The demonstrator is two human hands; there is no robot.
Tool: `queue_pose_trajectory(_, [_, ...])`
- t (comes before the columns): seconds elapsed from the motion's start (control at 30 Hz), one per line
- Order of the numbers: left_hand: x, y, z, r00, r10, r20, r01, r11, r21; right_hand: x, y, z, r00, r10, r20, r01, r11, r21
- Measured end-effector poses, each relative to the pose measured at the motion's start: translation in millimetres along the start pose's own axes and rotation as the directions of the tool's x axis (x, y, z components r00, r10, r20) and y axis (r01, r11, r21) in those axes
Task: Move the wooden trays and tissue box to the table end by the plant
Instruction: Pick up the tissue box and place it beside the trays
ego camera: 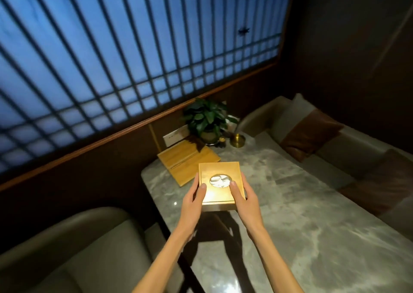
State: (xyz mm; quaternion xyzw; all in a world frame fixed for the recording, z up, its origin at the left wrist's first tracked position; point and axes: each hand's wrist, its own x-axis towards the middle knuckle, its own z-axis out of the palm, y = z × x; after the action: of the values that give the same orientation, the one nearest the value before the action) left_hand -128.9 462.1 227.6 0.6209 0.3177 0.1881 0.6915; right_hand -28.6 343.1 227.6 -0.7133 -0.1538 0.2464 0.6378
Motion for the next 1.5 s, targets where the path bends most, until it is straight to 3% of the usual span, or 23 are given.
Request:
queue_pose_trajectory(0.27, [-5.9, -18.4, -42.4, 0.99, 0.007, -0.144, -0.009, 1.0, -0.015, 12.2, 6.5, 45.9, 0.984, -0.026, 0.176, 0.03, 0.999, -0.02])
queue_pose_trajectory(0.4, [18.9, -25.7, -73.7, 0.974, -0.043, -0.222, 0.037, 0.999, -0.032, 47.7, 13.5, 82.6, 0.96, 0.041, 0.275, -0.033, 0.999, -0.033])
queue_pose_trajectory(0.63, [110.9, -68.5, -157.7, 0.908, -0.159, -0.387, 0.111, 0.983, -0.144, 139.2, 48.1, 194.0, 0.889, 0.17, 0.426, -0.108, 0.98, -0.166])
queue_pose_trajectory(0.8, [188.8, -105.1, -223.2, 0.848, -0.213, -0.485, 0.147, 0.974, -0.172, 217.5, 84.5, 284.2, 0.859, 0.228, 0.458, -0.103, 0.954, -0.281])
queue_pose_trajectory(0.97, [258.8, -140.4, -267.7, 0.827, -0.296, -0.478, 0.243, 0.955, -0.17, 281.5, 125.1, 345.1, 0.843, 0.331, 0.424, -0.19, 0.921, -0.341])
queue_pose_trajectory(1.1, [305.9, -158.0, -287.8, 0.844, -0.363, -0.394, 0.281, 0.926, -0.252, 313.7, 146.5, 373.5, 0.836, 0.378, 0.399, -0.229, 0.9, -0.372])
queue_pose_trajectory(1.27, [331.4, -172.4, -295.0, 0.853, -0.38, -0.358, 0.314, 0.921, -0.228, 337.6, 166.7, 389.3, 0.827, 0.428, 0.365, -0.229, 0.848, -0.478])
queue_pose_trajectory(1.5, [340.5, -170.4, -301.8, 0.86, -0.388, -0.332, 0.351, 0.921, -0.168, 346.9, 164.2, 394.7, 0.839, 0.391, 0.379, -0.143, 0.829, -0.541])
